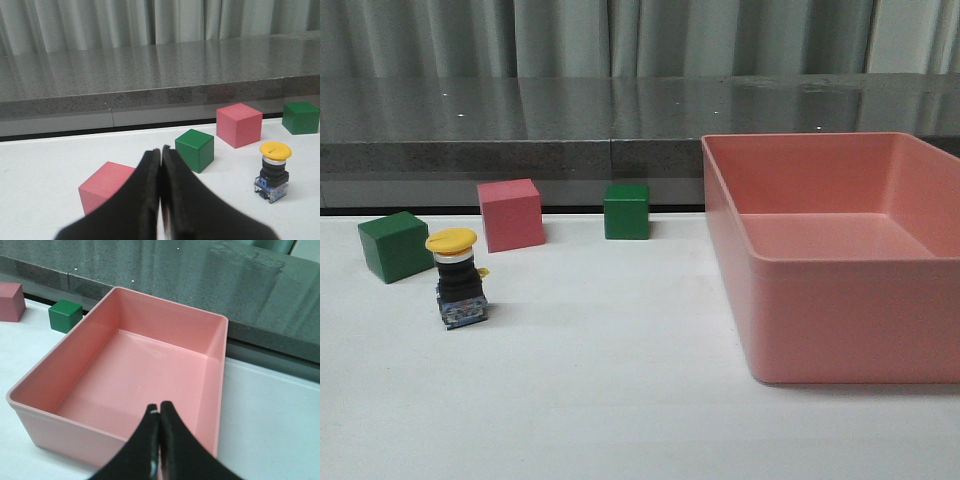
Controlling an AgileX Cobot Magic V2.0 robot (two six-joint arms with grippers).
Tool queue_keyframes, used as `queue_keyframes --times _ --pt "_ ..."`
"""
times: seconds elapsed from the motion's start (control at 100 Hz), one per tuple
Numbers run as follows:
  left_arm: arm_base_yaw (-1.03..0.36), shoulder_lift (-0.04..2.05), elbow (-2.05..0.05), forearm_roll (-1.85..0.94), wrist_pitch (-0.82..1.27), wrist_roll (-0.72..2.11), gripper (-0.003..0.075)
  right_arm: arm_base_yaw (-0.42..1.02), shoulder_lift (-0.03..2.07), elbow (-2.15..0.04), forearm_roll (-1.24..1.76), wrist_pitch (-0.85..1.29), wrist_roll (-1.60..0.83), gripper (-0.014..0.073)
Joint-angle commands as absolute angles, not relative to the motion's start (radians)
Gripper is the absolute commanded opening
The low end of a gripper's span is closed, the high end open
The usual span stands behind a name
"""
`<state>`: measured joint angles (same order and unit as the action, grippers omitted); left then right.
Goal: Place and stand button with both arms
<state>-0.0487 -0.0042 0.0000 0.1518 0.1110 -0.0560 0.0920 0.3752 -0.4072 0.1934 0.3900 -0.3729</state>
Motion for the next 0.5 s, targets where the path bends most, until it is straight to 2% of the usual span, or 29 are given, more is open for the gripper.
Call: queue_keyframes --times 0.0,0.27,0.39,0.49 --pt "-0.046 -0.036 0.044 0.143 0.023 -0.068 -0.0020 0.085 0.384 -0.433 0.201 0.323 -0.370 -0.0061" --pt "-0.046 -0.036 0.044 0.143 0.023 -0.068 -0.0020 0.085 0.368 -0.417 0.197 0.312 -0.376 -0.0061" --pt "-0.046 -0.036 0.044 0.143 0.023 -0.068 -0.0020 0.085 0.325 -0.363 0.187 0.152 -0.343 -0.0061" --pt "-0.046 -0.036 0.044 0.143 0.023 -0.068 -0.0020 0.085 0.262 -0.259 0.115 0.011 -0.202 -0.0061"
